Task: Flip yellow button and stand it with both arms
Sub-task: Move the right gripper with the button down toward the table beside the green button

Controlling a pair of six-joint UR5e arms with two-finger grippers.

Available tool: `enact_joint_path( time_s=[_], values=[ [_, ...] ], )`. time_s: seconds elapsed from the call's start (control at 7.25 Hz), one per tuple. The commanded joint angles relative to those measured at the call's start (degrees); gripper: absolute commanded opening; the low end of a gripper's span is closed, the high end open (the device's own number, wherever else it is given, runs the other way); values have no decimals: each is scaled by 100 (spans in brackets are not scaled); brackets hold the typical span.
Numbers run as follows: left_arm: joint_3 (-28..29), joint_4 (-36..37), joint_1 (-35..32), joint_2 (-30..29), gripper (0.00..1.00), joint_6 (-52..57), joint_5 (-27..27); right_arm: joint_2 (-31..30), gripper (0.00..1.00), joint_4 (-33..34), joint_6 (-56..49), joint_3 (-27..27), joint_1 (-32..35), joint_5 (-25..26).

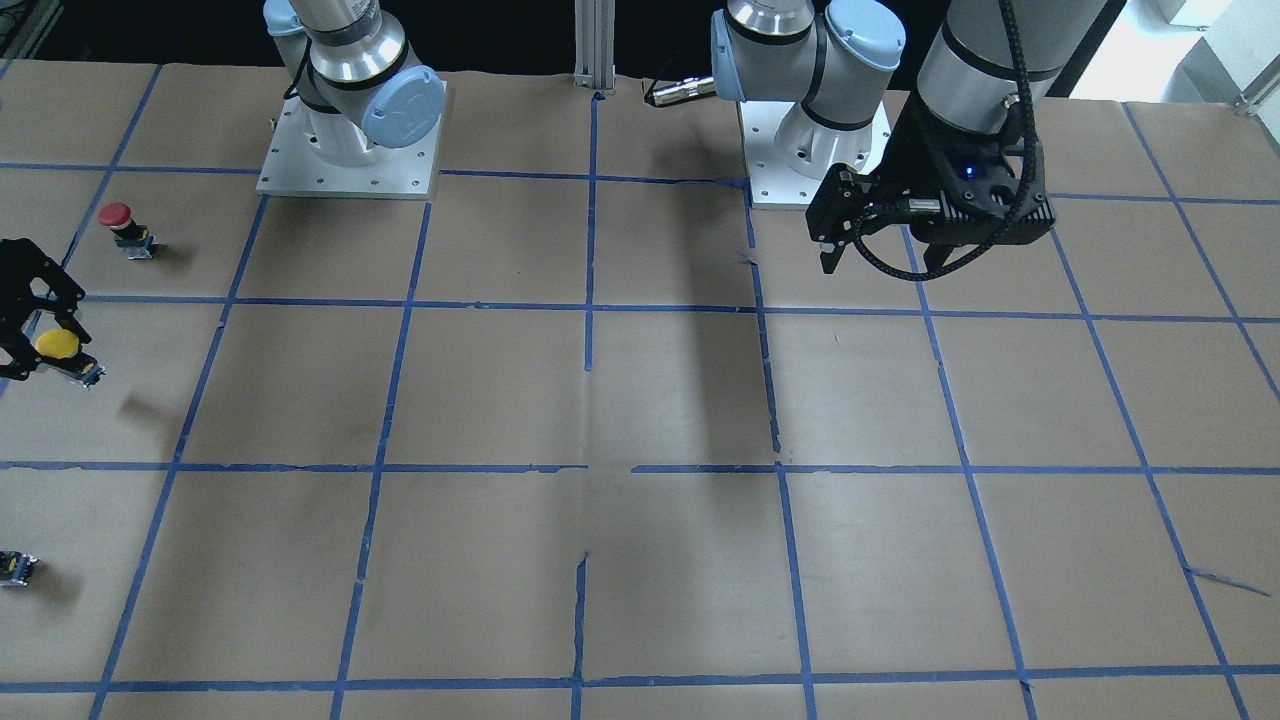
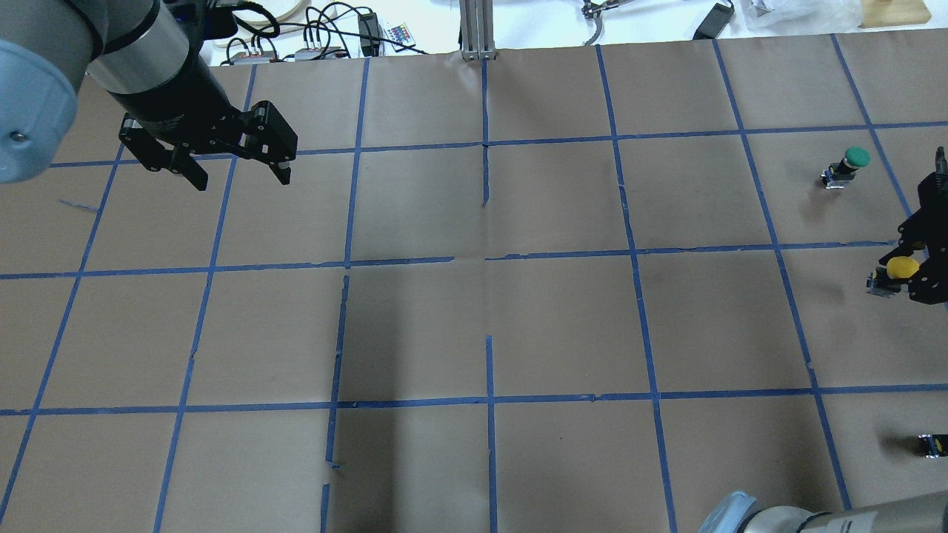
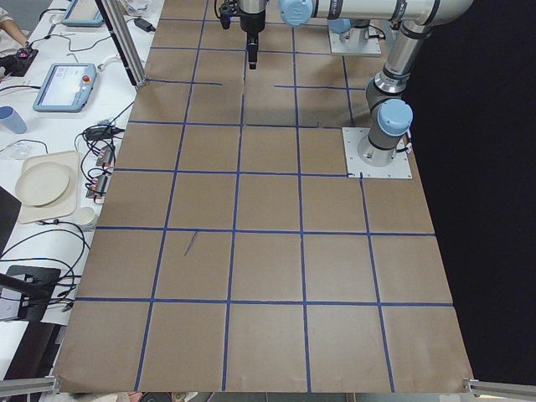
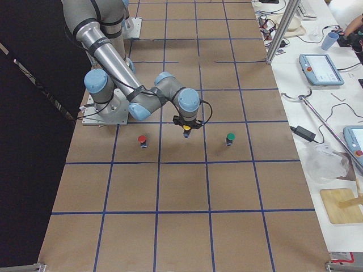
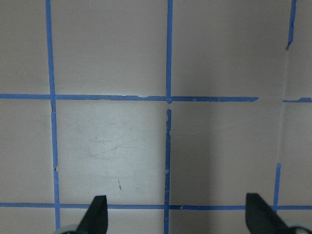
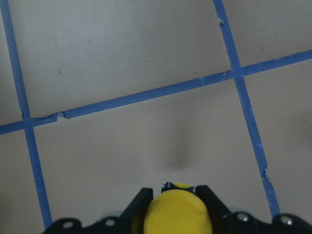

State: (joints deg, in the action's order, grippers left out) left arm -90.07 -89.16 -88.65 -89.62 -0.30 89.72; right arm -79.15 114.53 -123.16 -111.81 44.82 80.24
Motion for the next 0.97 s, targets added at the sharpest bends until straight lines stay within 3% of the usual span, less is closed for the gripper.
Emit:
enact_joint_path(
  time_s=[0.0, 0.69, 0.83],
  values=[
    [-1, 47, 6, -3, 99, 3, 1, 206, 13, 8, -270, 19, -183, -35],
    [-1, 48, 6, -12, 99, 3, -16, 356, 15, -71, -341, 19, -298, -246],
    [-1, 48, 6, -12, 99, 3, -25, 356, 21, -71, -341, 28, -298, -246]
  ],
)
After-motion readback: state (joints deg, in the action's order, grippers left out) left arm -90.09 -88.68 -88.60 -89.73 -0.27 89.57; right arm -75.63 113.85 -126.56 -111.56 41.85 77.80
